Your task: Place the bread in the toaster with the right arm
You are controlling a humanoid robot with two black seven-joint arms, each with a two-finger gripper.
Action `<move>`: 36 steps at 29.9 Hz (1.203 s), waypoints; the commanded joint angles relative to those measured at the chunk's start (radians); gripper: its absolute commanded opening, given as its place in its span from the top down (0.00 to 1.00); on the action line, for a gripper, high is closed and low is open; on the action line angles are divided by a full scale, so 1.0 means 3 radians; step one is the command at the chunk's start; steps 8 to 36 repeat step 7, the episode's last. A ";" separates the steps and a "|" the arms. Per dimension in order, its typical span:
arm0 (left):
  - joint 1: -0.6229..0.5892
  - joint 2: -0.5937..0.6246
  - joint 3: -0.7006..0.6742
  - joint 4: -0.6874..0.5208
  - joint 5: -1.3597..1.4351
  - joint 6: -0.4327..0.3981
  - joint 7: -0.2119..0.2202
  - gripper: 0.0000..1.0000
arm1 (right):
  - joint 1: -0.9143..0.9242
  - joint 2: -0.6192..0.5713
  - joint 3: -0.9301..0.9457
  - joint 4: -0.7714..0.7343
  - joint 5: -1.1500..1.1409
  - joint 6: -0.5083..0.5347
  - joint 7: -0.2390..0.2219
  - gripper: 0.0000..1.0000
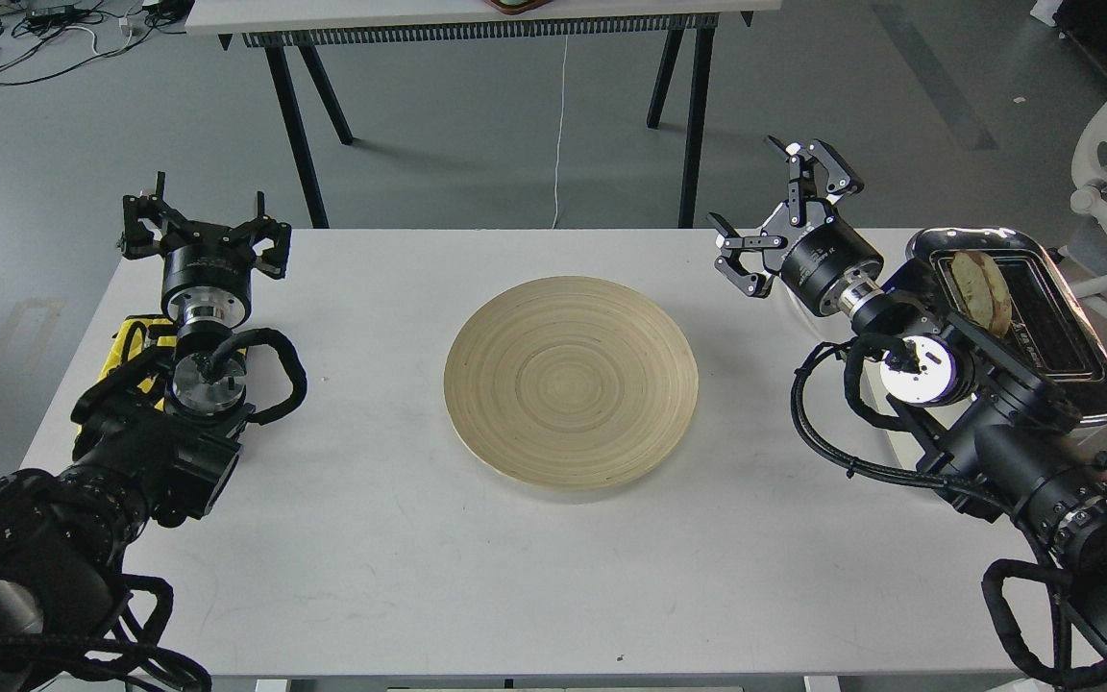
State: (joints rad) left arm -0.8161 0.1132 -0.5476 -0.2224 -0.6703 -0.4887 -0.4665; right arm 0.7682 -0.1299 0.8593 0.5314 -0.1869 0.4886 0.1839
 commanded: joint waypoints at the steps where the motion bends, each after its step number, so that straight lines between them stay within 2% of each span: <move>1: 0.0000 0.0001 0.0000 0.0000 0.0000 0.0000 0.0001 0.00 | -0.0014 0.0003 0.0004 -0.0007 0.0050 0.0000 0.0041 0.02; 36: 0.0000 0.0001 0.0000 0.0000 0.0000 0.0000 0.0001 0.00 | -0.0040 -0.0002 -0.0016 -0.0002 0.0148 0.0000 0.0041 0.02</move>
